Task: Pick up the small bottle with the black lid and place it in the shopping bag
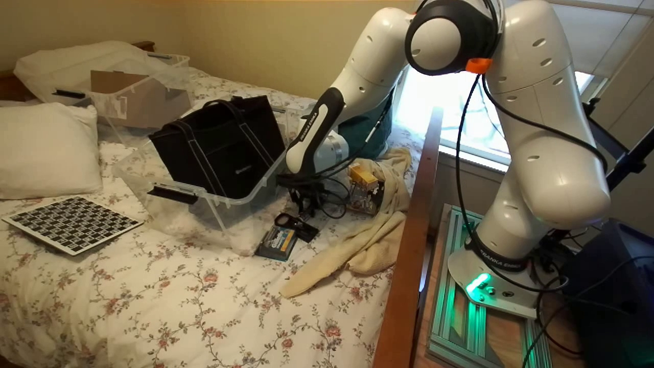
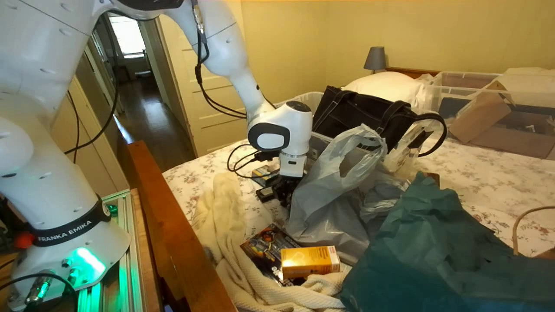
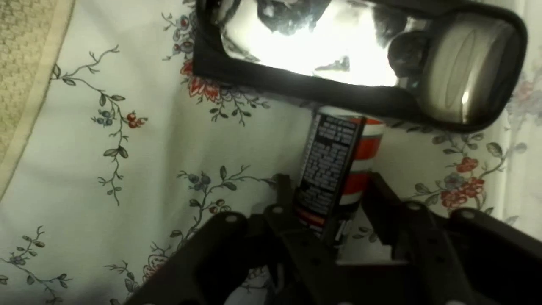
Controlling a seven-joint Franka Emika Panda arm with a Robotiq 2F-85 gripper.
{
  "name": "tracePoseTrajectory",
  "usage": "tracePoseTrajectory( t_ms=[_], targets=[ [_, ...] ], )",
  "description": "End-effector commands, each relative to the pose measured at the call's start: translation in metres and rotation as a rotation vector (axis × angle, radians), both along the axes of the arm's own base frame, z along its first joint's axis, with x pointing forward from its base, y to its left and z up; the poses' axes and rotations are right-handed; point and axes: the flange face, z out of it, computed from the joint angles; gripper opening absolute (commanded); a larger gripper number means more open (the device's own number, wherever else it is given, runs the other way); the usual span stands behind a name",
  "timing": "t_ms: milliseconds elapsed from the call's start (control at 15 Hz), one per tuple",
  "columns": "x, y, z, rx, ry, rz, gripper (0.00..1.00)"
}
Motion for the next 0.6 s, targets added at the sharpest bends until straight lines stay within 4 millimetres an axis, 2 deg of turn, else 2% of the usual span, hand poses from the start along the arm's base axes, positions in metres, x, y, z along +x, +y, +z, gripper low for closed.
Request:
tracePoseTrajectory(
  t_ms=[0, 533],
  targets=[
    [-0.015, 0.008, 0.018, 0.004, 0.023, 0.055, 0.2],
    [-0.058, 0.026, 0.059, -0.072, 0.149, 0.17, 0.18]
  ],
)
